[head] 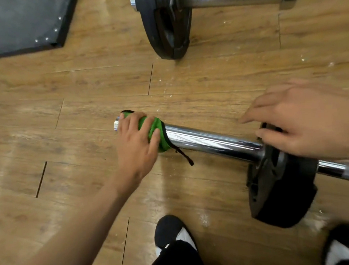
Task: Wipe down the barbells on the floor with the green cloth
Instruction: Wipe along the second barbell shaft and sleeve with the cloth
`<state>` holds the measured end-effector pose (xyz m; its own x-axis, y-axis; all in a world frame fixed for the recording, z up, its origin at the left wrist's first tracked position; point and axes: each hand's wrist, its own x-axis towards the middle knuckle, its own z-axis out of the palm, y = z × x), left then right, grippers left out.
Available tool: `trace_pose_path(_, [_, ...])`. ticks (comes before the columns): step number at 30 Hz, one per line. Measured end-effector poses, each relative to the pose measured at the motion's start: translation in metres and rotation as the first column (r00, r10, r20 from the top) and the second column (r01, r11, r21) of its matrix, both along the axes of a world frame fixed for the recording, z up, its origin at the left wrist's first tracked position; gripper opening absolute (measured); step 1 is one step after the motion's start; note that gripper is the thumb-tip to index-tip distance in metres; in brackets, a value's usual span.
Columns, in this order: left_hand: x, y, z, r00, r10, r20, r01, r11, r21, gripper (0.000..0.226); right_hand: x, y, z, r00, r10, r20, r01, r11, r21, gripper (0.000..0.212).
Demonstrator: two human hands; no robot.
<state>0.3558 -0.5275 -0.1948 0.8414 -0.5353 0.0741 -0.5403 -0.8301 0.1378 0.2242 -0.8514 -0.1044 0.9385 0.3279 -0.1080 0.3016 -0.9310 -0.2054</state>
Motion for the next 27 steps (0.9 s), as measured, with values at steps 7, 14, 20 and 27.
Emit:
trace_pose_path(7, [-0.032, -0.064, -0.008, 0.940, -0.341, 0.016, 0.338, 0.935, 0.105, 0.074, -0.034, 0.049, -0.002, 0.999, -0.048, -0.013, 0.044, 0.970, -0.238, 0.047])
trace_pose_path(14, [0.037, -0.004, -0.008, 0.993, -0.075, 0.092, 0.065, 0.992, 0.109, 0.060, -0.003, 0.031, 0.003, 0.979, -0.190, -0.079, 0.161, 0.946, -0.280, 0.057])
trace_pose_path(20, [-0.002, -0.073, -0.011, 0.999, 0.029, 0.022, -0.027, 0.997, -0.078, 0.061, 0.018, 0.015, 0.012, 0.975, -0.213, -0.061, 0.197, 0.960, -0.201, 0.050])
trace_pose_path(27, [-0.062, -0.153, -0.027, 0.895, -0.429, 0.118, 0.442, 0.889, -0.117, 0.052, 0.032, 0.002, 0.014, 0.963, -0.255, -0.091, 0.242, 0.961, -0.133, 0.043])
